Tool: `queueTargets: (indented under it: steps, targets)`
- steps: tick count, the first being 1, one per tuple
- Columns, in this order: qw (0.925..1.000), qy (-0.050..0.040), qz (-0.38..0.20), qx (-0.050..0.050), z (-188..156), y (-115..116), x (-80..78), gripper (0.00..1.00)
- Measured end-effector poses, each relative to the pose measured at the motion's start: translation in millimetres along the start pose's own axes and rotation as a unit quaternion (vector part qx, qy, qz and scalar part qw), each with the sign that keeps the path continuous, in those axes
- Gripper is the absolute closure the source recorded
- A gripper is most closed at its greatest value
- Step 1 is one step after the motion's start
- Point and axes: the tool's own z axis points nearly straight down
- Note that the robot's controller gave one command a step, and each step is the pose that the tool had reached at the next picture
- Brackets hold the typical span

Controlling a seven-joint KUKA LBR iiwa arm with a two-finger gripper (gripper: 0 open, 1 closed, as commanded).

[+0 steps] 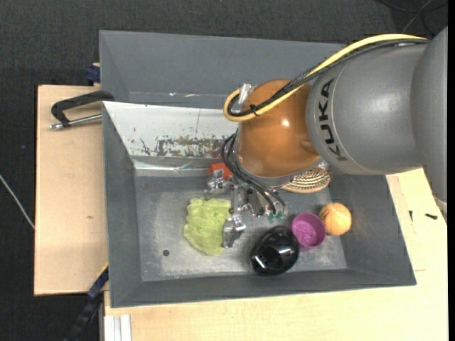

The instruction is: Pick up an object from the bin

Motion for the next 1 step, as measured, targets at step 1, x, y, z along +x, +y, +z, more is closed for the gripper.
queueTargets:
  steps: [1]
  targets:
    - [0.9933, 0.001, -0.116, 0.0, 45.3, -25.0, -5.7, 0.0]
